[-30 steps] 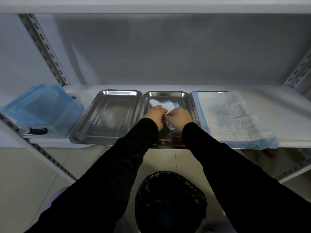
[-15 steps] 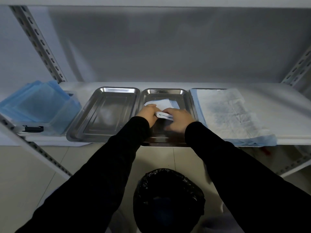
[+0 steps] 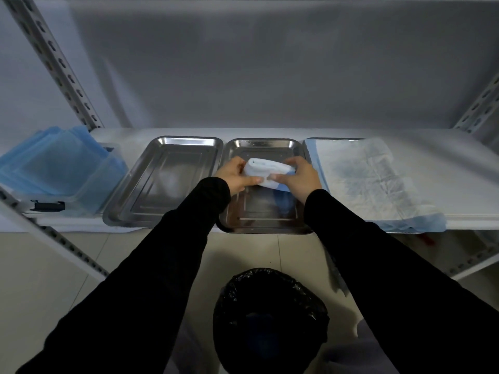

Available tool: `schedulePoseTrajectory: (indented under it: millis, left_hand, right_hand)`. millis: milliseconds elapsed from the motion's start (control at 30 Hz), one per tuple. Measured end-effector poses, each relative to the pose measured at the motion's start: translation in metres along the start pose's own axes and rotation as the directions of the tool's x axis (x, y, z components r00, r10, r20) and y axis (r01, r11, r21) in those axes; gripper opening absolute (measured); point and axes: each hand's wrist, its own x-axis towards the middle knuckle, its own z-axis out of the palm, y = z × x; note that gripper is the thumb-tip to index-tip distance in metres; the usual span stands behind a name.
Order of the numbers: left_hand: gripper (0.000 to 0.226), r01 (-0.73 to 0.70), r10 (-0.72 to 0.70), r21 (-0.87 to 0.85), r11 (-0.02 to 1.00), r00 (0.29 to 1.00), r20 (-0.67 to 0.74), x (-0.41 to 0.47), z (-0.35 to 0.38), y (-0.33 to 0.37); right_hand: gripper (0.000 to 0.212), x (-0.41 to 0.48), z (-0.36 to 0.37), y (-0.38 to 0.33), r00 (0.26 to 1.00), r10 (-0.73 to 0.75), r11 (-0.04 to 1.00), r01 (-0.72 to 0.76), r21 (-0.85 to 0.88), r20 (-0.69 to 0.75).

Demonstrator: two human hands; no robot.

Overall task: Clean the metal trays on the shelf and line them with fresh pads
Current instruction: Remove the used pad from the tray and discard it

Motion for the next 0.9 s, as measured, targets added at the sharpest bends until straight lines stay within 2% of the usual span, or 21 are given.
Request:
schedulePoseTrajectory:
  millis: [100,233,267,300,367,400,467,533,600,733,833,900]
  left_hand:
    - [0.023,0.117,-0.123,-0.194,0.974,0.992,-0.019,0.001,0.003,0.005]
    - [0.036,0.219,-0.248,-0.202,0.954,0.960,-0.128,0.009,0.011,0.007]
    - [0.041,0.238,-0.271,-0.202,0.950,0.950,-0.156,0.011,0.012,0.008]
    - [0.045,0.254,-0.290,-0.196,0.947,0.939,-0.183,0.015,0.014,0.007]
    - [0.048,0.284,-0.316,-0.164,0.945,0.920,-0.232,0.023,0.017,0.007]
    - [0.050,0.294,-0.322,-0.143,0.945,0.910,-0.260,0.026,0.018,0.007]
    - [0.052,0.305,-0.305,-0.049,0.951,0.900,-0.311,0.031,0.019,0.007]
    - [0.052,0.307,-0.276,0.037,0.951,0.898,-0.341,0.032,0.020,0.006]
    - [0.051,0.297,-0.272,0.018,0.955,0.897,-0.347,0.033,0.020,0.004]
    - [0.057,0.276,-0.339,-0.231,0.933,0.887,-0.312,0.033,0.020,0.000]
    - [0.056,0.260,-0.404,-0.489,0.833,0.889,-0.217,0.031,0.021,0.000]
    - [0.051,0.280,-0.435,-0.551,0.786,0.884,-0.171,0.029,0.019,0.000]
  right_hand:
    - [0.059,0.003,0.002,0.001,0.997,0.033,0.998,-0.029,0.051,-0.065]
    - [0.059,0.006,0.006,-0.003,0.992,0.071,0.995,-0.063,0.074,-0.106]
    - [0.059,0.006,0.007,-0.004,0.991,0.032,0.999,-0.032,0.007,-0.128]
    - [0.057,0.005,0.007,-0.004,0.988,-0.040,0.991,0.020,-0.131,-0.152]
    - [0.046,0.003,0.007,-0.002,0.961,-0.241,0.875,0.155,-0.458,-0.134]
    - [0.041,0.001,0.006,-0.001,0.944,-0.321,0.800,0.227,-0.555,-0.076]
    - [0.037,-0.001,0.004,-0.001,0.922,-0.377,0.707,0.344,-0.618,0.082]
    - [0.039,-0.002,0.005,0.000,0.917,-0.334,0.671,0.395,-0.627,0.219]
    - [0.046,-0.003,0.007,0.003,0.918,-0.226,0.670,0.389,-0.632,0.326]
    - [0.054,-0.006,0.008,0.007,0.906,-0.087,0.663,0.364,-0.654,0.415]
    - [0.055,-0.005,0.010,0.009,0.894,-0.032,0.657,0.356,-0.664,0.448]
    - [0.054,-0.004,0.011,0.011,0.887,-0.017,0.639,0.365,-0.677,0.462]
